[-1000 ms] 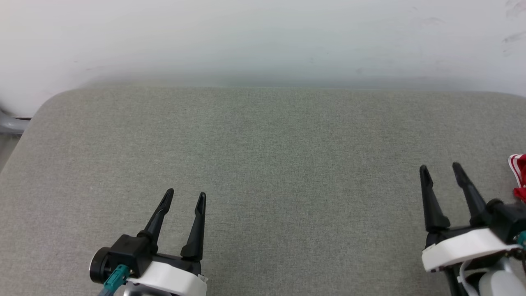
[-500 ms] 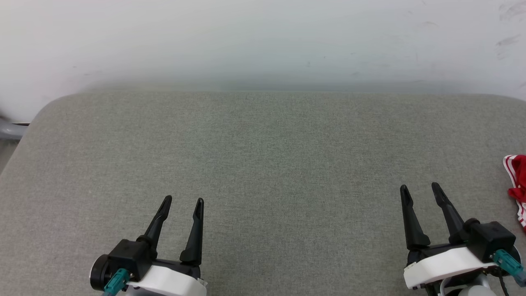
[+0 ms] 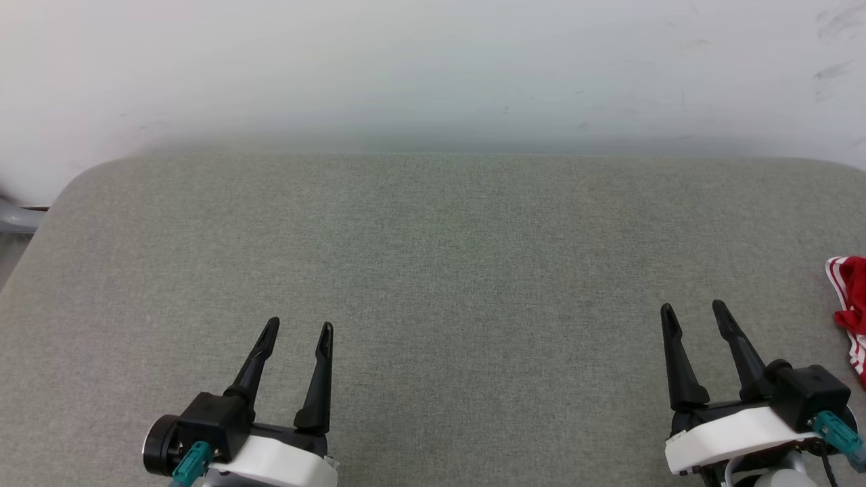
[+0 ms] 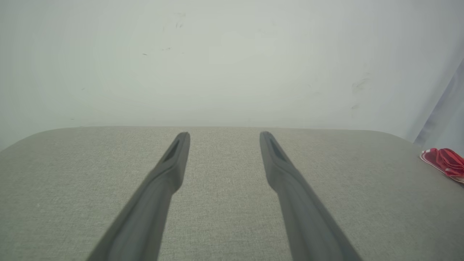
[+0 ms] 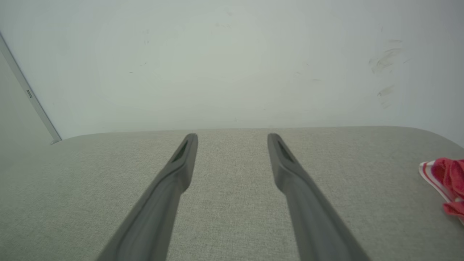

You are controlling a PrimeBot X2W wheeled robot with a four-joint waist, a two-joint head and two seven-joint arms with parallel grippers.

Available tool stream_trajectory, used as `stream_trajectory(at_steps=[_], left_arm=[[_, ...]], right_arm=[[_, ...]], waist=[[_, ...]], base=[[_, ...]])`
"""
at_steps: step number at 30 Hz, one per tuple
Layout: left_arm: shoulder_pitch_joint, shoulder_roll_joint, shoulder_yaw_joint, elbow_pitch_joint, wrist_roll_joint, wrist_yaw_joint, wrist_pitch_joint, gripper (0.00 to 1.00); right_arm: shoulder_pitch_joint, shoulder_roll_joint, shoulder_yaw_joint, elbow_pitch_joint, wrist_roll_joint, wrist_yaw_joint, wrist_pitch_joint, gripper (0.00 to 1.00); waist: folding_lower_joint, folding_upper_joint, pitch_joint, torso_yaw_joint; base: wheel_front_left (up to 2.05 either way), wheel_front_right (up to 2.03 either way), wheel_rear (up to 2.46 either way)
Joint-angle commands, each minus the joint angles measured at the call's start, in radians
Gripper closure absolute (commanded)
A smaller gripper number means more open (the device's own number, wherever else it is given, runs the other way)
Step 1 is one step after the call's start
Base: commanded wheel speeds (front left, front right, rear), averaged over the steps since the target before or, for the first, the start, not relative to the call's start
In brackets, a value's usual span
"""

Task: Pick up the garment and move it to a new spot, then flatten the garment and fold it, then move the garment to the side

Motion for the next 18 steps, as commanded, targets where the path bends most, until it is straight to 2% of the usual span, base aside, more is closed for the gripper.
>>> stream_trajectory(at_steps=[1, 13, 14, 18], left_arm=[[0.007, -0.001, 0.002, -0.004, 0.008, -0.002, -0.002, 0.00], [0.017, -0.003, 0.010, -0.008, -0.002, -0.002, -0.002, 0.00], [0.009, -0.001, 0.007, -0.006, -0.002, 0.000, 0.000, 1.00], [0.022, -0.001, 0.004, 0.011, -0.038, 0.001, 0.003, 1.00]], right_arm=[[-0.007, 0.005, -0.001, 0.001, 0.000, -0.001, -0.005, 0.00], [-0.007, 0.005, 0.007, 0.006, 0.018, -0.001, -0.008, 0.00], [0.000, 0.001, 0.006, 0.007, 0.018, 0.000, -0.005, 1.00], [0.009, 0.001, 0.005, 0.028, 0.054, 0.000, 0.004, 1.00]], waist=[[0.0000, 0.0000, -0.002, -0.001], [0.0000, 0.0000, -0.010, -0.010], [0.0000, 0.0000, -0.010, -0.010], [0.0000, 0.0000, -0.010, -0.011]], base=[[0.00, 0.00, 0.00], [0.00, 0.00, 0.00], [0.00, 0.00, 0.00], [0.00, 0.00, 0.00]])
